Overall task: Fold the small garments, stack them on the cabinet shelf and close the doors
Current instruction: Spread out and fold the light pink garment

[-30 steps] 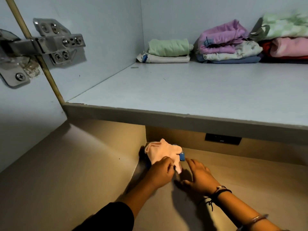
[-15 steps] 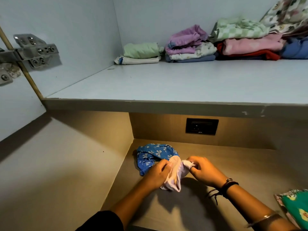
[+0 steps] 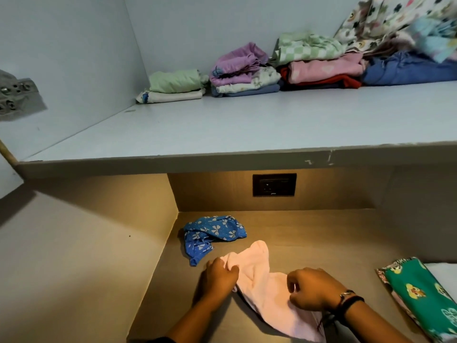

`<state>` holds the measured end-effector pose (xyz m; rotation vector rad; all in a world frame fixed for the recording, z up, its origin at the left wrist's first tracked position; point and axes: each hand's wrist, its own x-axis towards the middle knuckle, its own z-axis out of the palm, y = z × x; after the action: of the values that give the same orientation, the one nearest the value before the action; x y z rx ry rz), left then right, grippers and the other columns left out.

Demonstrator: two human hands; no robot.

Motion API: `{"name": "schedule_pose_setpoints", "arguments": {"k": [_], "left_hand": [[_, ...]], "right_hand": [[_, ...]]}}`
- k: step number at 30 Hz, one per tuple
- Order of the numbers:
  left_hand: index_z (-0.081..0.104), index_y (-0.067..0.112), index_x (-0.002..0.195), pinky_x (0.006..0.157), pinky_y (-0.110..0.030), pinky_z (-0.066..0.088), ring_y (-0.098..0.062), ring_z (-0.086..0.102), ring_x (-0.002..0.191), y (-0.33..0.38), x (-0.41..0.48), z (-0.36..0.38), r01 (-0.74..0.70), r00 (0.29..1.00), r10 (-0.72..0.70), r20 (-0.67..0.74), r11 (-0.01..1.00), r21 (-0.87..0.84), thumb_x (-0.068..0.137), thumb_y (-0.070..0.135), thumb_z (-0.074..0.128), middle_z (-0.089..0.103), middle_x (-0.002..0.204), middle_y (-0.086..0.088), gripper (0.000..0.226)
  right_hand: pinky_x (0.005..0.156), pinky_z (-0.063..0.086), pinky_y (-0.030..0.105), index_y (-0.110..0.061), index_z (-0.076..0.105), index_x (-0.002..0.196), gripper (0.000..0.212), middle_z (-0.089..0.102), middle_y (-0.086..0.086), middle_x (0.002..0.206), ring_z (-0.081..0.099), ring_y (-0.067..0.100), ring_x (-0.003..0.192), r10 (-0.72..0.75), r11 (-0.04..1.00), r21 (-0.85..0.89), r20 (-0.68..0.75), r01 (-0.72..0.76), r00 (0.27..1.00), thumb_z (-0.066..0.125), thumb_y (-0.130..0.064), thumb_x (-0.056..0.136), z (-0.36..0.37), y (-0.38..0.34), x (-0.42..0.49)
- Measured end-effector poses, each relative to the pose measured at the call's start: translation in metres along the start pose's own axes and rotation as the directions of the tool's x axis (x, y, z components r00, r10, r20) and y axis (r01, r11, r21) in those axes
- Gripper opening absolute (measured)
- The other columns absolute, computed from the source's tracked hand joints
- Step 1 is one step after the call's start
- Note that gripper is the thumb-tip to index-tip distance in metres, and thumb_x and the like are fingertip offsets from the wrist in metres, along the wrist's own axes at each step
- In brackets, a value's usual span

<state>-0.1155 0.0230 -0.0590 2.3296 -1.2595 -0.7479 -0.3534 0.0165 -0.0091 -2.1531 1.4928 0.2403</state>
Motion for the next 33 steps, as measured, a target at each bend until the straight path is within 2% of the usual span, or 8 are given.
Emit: {"name": "schedule_pose_setpoints", "arguments": {"k": [4, 9, 13, 16, 25, 29, 31, 33], "left_hand": [[0.049, 0.026, 0.135, 0.101, -0.042, 0.046, -0.025, 0.052, 0.122, -0.007, 0.012, -0.005, 0.075, 0.997, -0.071, -0.038, 0.991, 0.109, 0.085, 0.062, 0.051, 0.05, 0.137, -0.003, 0.063], [0.067, 0.021, 0.088, 0.087, -0.036, 0.055, -0.019, 0.066, 0.088, -0.007, 0.019, -0.014, 0.081, 0.983, -0.075, 0.167, 0.996, -0.028, 0.08, 0.042, 0.07, 0.071, 0.092, 0.001, 0.022], [0.057, 0.027, 0.071, 0.077, -0.033, 0.052, -0.016, 0.061, 0.078, -0.011, 0.018, -0.018, -0.05, 0.973, 0.097, 0.208, 0.975, -0.218, 0.075, 0.036, 0.075, 0.064, 0.078, 0.005, 0.02], [0.055, 0.019, 0.073, 0.067, -0.02, 0.048, -0.009, 0.052, 0.069, -0.016, 0.012, -0.031, -0.144, 0.929, 0.255, 0.268, 0.916, -0.373, 0.082, 0.012, 0.073, 0.057, 0.073, 0.003, 0.021], [0.056, 0.017, 0.087, 0.066, -0.006, 0.046, -0.003, 0.055, 0.078, -0.035, 0.015, -0.067, -0.231, 0.906, 0.333, 0.261, 0.906, -0.356, 0.084, -0.005, 0.067, 0.058, 0.086, 0.003, 0.025], [0.056, 0.016, 0.126, 0.093, -0.022, 0.046, -0.013, 0.054, 0.114, -0.026, 0.022, -0.078, -0.224, 0.939, 0.289, 0.189, 0.927, -0.302, 0.088, 0.0, 0.064, 0.057, 0.121, 0.003, 0.042], [0.061, 0.012, 0.125, 0.096, -0.027, 0.046, -0.016, 0.057, 0.111, -0.013, 0.025, -0.086, -0.265, 0.95, 0.291, 0.11, 0.942, -0.207, 0.09, 0.005, 0.064, 0.062, 0.117, -0.001, 0.035], [0.067, 0.013, 0.117, 0.095, -0.033, 0.051, -0.023, 0.063, 0.107, 0.002, 0.032, -0.096, -0.313, 0.945, 0.323, 0.05, 0.939, -0.138, 0.09, 0.017, 0.064, 0.069, 0.113, -0.006, 0.027]], "right_hand": [[0.072, 0.051, 0.029, -0.026, 0.064, 0.099, 0.027, 0.068, -0.002, 0.1, 0.063, 0.018, 0.087, 0.019, 0.999, -0.046, -0.206, -0.029, 0.978, 0.051, -0.04, 0.079, 0.007, -0.016, 0.014], [0.099, 0.046, 0.035, -0.022, 0.041, 0.136, 0.06, 0.048, 0.004, 0.137, 0.048, 0.021, 0.122, 0.105, 0.977, 0.2, -0.185, -0.067, 0.977, 0.061, -0.043, 0.084, 0.012, -0.024, 0.054], [0.112, 0.034, 0.042, -0.018, 0.028, 0.147, 0.073, 0.034, 0.007, 0.152, 0.035, 0.028, 0.137, 0.157, 0.939, 0.327, -0.146, -0.102, 0.977, 0.063, -0.039, 0.086, 0.006, -0.028, 0.088], [0.112, 0.032, 0.046, -0.027, 0.022, 0.149, 0.075, 0.033, 0.003, 0.153, 0.029, 0.028, 0.139, 0.067, 0.971, 0.236, -0.116, -0.038, 0.991, 0.062, -0.034, 0.086, 0.002, -0.039, 0.103], [0.092, 0.031, 0.039, -0.029, 0.066, 0.098, 0.015, 0.06, -0.001, 0.112, 0.042, 0.022, 0.114, -0.069, 0.981, -0.189, -0.105, 0.048, 0.992, 0.057, -0.032, 0.085, -0.003, -0.045, 0.118], [0.091, 0.038, 0.036, -0.027, 0.053, 0.085, 0.008, 0.049, -0.003, 0.1, 0.047, 0.023, 0.105, -0.055, 0.989, 0.127, -0.167, 0.077, 0.984, 0.057, -0.034, 0.089, -0.015, -0.015, 0.101], [0.08, 0.044, 0.028, -0.02, 0.052, 0.082, 0.011, 0.054, 0.001, 0.091, 0.052, 0.023, 0.089, -0.033, 0.876, 0.455, -0.273, 0.159, 0.961, 0.059, -0.021, 0.091, -0.031, 0.003, 0.087], [0.06, 0.039, 0.015, -0.016, 0.05, 0.076, 0.019, 0.05, 0.001, 0.074, 0.046, 0.018, 0.071, -0.003, 0.806, 0.546, -0.382, 0.228, 0.924, 0.06, -0.009, 0.091, -0.057, 0.014, 0.07]]}}
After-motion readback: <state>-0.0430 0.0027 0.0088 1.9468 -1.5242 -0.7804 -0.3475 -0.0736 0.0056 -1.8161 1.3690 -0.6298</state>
